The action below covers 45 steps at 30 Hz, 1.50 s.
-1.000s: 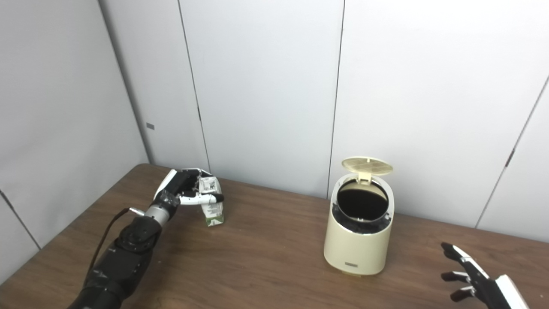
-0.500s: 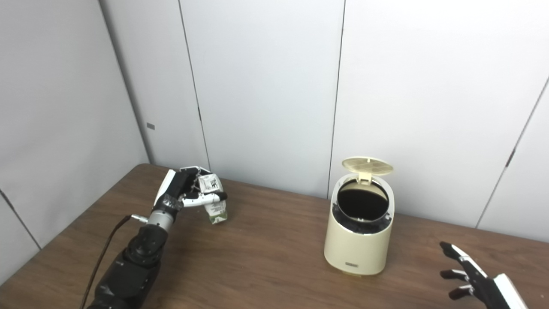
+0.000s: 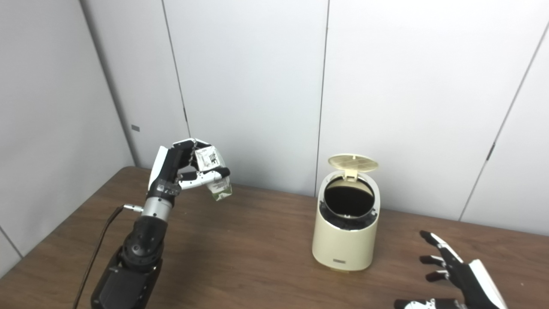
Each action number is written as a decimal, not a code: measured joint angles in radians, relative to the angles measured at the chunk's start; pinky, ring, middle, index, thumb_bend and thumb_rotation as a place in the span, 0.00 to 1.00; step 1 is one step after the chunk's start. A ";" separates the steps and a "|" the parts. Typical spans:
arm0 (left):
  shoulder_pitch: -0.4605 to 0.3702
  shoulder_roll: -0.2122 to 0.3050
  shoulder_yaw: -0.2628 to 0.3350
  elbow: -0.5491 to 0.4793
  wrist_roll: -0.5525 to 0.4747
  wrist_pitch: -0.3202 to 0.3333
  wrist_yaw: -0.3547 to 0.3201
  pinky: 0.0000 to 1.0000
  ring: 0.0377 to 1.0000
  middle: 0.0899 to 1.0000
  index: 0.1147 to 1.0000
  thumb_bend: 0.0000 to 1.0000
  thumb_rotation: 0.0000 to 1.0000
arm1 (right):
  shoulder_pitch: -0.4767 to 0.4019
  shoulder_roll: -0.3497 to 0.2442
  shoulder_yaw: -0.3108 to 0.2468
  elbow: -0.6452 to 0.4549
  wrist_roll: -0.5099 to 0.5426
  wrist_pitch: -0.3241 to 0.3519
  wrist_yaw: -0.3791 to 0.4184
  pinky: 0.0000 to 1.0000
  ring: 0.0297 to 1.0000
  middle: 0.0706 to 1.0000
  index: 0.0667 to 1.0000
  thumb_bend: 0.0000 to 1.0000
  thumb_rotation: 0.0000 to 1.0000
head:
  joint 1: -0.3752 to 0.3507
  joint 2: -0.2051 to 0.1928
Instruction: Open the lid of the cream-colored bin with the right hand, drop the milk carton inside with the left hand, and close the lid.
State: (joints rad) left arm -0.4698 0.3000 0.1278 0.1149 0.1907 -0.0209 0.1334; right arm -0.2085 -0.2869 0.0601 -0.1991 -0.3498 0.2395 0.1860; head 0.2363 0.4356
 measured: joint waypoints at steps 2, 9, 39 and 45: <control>0.000 -0.019 0.000 -0.041 -0.002 0.025 -0.002 0.40 0.42 0.44 0.46 0.50 0.00 | -0.002 0.000 0.000 0.000 -0.013 0.000 -0.007 0.64 0.78 0.91 0.89 0.79 0.06 | -0.017 0.002; 0.000 -0.076 -0.039 -0.112 0.027 0.084 -0.005 0.41 0.42 0.44 0.45 0.50 0.00 | -0.010 0.011 0.005 0.027 -0.026 -0.007 -0.037 0.62 0.78 0.89 0.88 0.80 0.10 | -0.084 0.009; -0.045 -0.298 -0.131 -0.111 0.071 0.085 -0.014 0.40 0.42 0.43 0.47 0.50 0.00 | -0.029 0.033 0.021 0.100 -0.049 -0.047 -0.070 0.59 0.79 0.91 0.90 0.80 0.22 | -0.186 0.035; -0.050 -0.306 -0.135 -0.113 0.066 0.083 -0.016 0.40 0.42 0.43 0.47 0.50 0.00 | -0.029 0.035 0.023 0.099 -0.049 -0.047 -0.070 0.61 0.80 0.91 0.90 0.80 0.24 | -0.200 0.041</control>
State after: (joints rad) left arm -0.5202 -0.0063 -0.0075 0.0021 0.2572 0.0626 0.1177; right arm -0.2378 -0.2521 0.0832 -0.0996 -0.3991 0.1928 0.1162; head 0.0368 0.4771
